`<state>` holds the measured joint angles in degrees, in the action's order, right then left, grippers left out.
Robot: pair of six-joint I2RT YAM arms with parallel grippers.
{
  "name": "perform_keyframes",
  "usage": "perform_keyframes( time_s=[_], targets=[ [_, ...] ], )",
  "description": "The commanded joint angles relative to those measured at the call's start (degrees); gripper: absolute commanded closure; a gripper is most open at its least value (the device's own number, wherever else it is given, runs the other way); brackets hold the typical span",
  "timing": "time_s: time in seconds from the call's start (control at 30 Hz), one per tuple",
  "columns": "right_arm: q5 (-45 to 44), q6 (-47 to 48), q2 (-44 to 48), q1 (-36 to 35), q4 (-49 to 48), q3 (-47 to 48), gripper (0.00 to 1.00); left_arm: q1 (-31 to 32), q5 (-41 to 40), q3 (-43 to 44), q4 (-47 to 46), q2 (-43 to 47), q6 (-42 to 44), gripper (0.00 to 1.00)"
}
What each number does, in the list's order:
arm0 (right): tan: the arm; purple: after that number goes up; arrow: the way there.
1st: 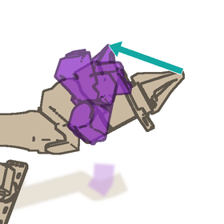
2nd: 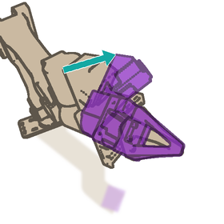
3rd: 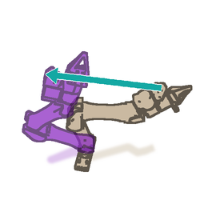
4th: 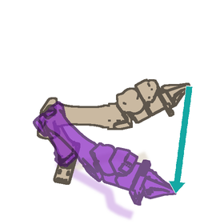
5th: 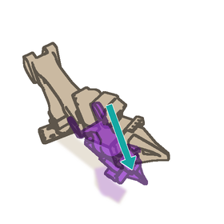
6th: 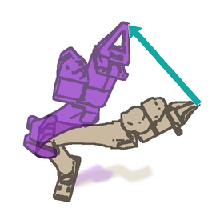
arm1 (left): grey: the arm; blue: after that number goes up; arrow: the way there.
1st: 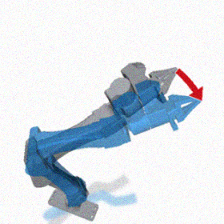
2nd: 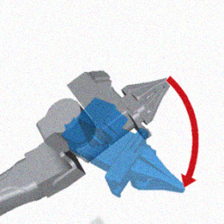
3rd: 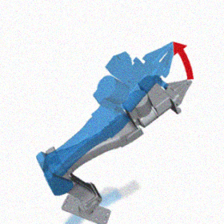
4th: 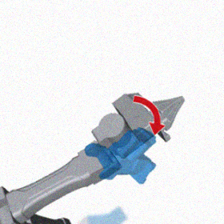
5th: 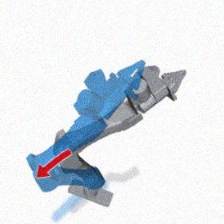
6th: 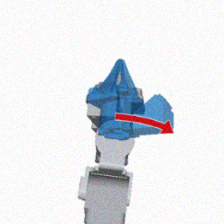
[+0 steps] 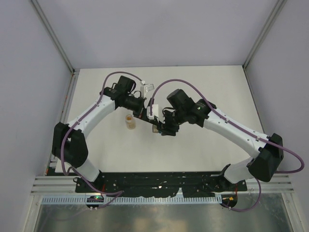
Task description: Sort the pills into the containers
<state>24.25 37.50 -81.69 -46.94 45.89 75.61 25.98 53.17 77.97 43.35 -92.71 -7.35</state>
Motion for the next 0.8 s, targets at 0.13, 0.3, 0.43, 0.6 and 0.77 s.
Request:
perform_keyframes(
  time_s=[0.13,0.3,0.43,0.6,0.77],
  targets=[
    [-1.84,-1.11,0.48,-0.26,-2.56,1.20,0.86,2.23,2.47,-0.90,-2.40,1.13,-0.29,0.01],
    [-2.80,-1.28,0.83,-0.26,-3.09,0.59,0.86,2.67,3.35,-1.33,-2.57,0.33,-0.38,0.03],
    [-3.59,-1.46,1.18,-0.26,-3.87,-0.03,0.87,2.76,4.14,-2.82,-3.80,0.77,-0.82,0.08],
    [-3.86,-1.64,1.18,-0.35,-4.31,0.06,0.88,2.85,5.01,-3.18,-4.59,0.69,-0.99,0.17],
    [-4.30,-1.72,1.53,-0.35,-4.32,-0.12,0.89,2.94,5.89,-3.62,-5.21,0.33,-1.17,0.25]
  ],
)
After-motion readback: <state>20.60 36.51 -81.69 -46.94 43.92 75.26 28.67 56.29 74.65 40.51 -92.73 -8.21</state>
